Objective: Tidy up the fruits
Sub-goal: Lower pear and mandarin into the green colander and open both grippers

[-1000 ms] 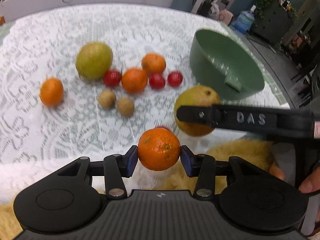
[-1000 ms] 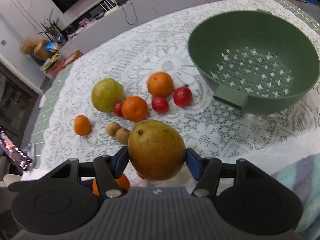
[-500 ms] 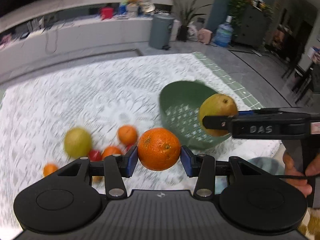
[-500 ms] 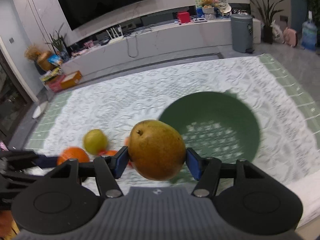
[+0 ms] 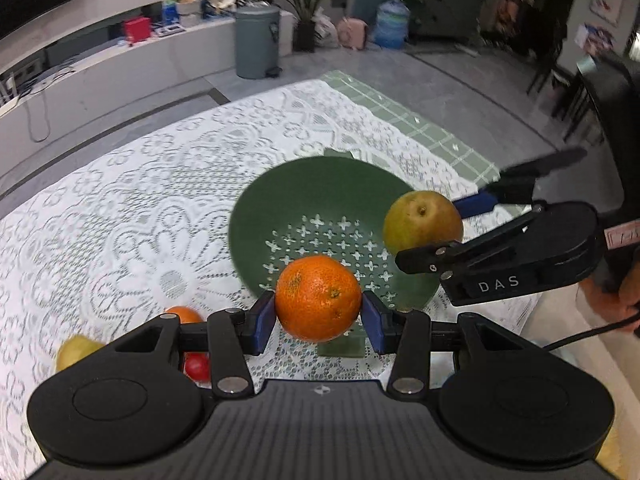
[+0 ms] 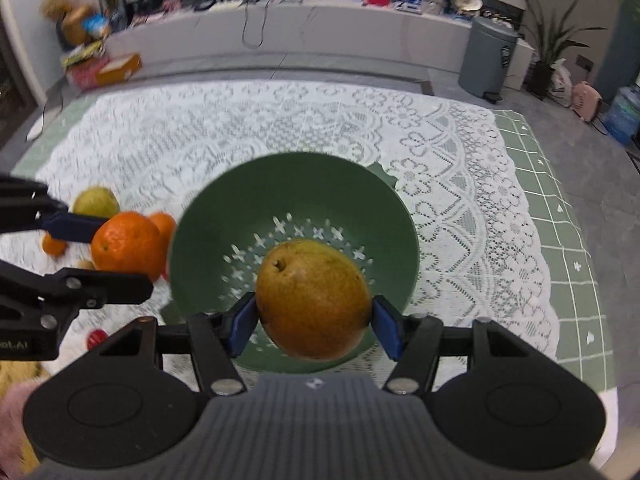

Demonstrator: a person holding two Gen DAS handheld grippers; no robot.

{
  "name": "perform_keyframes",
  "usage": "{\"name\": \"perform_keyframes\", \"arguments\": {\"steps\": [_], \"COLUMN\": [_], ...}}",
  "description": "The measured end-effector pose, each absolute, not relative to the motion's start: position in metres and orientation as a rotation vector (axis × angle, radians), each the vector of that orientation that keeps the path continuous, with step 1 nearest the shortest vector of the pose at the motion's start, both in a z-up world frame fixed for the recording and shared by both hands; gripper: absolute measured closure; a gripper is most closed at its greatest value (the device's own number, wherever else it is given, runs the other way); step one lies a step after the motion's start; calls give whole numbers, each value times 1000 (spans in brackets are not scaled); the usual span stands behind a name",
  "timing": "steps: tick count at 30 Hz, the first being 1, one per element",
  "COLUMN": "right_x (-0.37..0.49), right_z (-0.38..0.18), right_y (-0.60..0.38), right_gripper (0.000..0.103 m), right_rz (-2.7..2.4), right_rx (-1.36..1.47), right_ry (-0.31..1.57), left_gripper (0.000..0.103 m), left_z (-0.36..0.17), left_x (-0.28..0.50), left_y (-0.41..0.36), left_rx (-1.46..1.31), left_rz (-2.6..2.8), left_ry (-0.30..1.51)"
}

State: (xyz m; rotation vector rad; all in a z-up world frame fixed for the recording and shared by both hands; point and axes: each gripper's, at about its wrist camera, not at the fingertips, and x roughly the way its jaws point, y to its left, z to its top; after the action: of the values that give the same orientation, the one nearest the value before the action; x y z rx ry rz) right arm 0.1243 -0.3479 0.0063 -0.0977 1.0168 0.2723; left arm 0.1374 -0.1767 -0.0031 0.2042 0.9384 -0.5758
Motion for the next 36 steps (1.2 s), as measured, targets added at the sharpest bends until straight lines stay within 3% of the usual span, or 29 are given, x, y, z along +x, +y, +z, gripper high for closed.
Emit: {"name": "perform_keyframes", "arguments": {"steps": [19,36], "right_x": [161,181], "right_z": [-43,-60], "right_y": [-329,-314], "right_gripper": [44,44], "right_rz": [458,527], "right_rx": [-388,-415], "right_ry": [1140,1301], "left_gripper": [51,51], "left_z": [-50,-66], "left_x": [173,193], "left_y": [-205,-213], "left_rx": [347,403], "left_rz": [-631,-683], "left_ry": [1054,1158]}}
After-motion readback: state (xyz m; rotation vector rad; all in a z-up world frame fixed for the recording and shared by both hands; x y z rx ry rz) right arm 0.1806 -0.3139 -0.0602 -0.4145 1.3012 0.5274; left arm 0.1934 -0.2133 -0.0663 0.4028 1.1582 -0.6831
